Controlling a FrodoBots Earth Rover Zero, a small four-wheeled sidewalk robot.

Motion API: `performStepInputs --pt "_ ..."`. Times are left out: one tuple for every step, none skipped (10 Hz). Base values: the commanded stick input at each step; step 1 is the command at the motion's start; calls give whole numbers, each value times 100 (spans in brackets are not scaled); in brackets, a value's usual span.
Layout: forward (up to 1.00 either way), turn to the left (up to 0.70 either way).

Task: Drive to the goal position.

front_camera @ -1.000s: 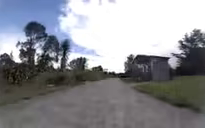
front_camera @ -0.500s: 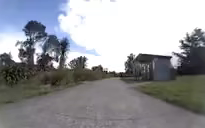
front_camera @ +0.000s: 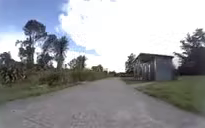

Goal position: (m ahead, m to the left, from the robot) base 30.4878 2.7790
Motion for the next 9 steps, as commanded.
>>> performStepInputs --pt "85 0" --pt "85 0" --pt "85 0" --pt "85 0" --pt "85 0" --pt "85 0" --pt "85 0" --pt "85 0" --pt "85 0"
